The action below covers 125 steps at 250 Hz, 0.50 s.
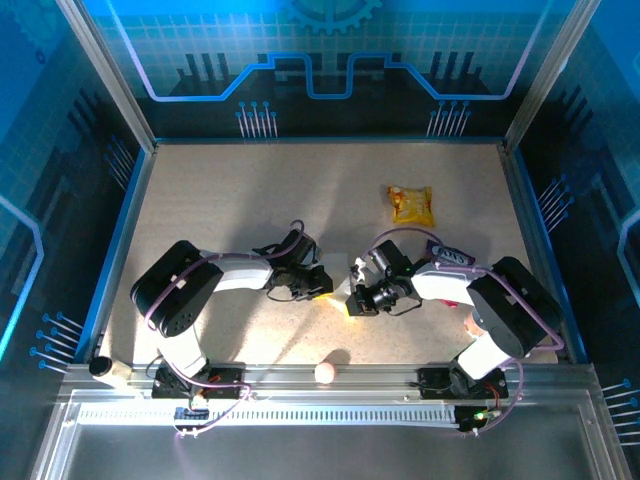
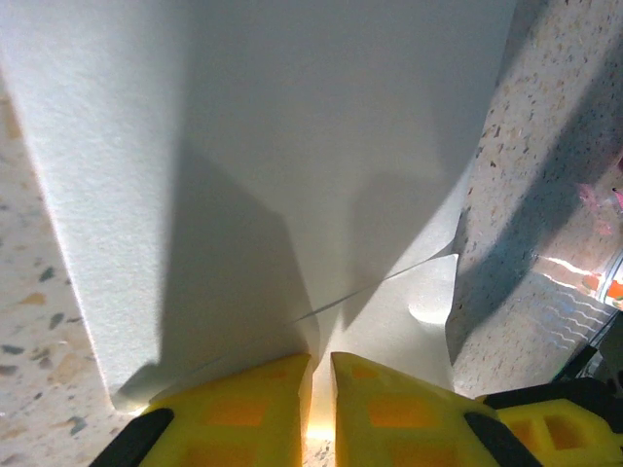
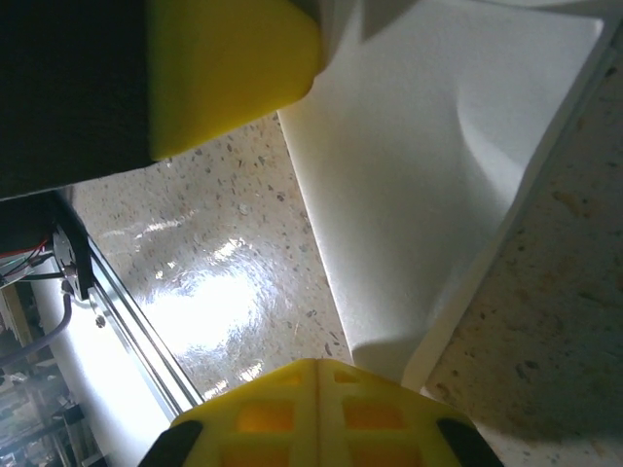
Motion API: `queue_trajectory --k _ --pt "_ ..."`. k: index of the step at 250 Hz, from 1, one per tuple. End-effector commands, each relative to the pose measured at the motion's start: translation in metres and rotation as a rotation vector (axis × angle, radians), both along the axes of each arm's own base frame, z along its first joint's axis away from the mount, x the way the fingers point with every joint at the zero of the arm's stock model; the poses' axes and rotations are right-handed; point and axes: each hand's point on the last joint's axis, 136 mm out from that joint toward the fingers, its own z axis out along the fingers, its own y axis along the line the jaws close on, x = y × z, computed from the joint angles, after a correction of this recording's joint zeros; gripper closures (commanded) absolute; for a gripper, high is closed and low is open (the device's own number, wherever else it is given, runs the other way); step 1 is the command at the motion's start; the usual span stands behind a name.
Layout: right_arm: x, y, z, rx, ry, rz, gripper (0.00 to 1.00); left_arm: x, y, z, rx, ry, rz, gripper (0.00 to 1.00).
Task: Fold a paper plane with a square sheet of paper (fold left side to right side)
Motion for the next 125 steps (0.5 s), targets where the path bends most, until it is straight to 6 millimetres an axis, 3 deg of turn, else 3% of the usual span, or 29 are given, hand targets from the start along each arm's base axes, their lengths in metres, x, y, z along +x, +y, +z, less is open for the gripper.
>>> queue_trajectory --k 1,125 --pt "-0.010 0.000 -0.006 -0.003 0.051 0.008 1.00 -0.019 0.021 -0.031 0.125 0.078 0.002 0.83" --pt "-0.018 -0.001 -0.019 -0.030 0.080 0.025 1.00 -0.020 0.023 -0.034 0.140 0.087 0.004 0.83"
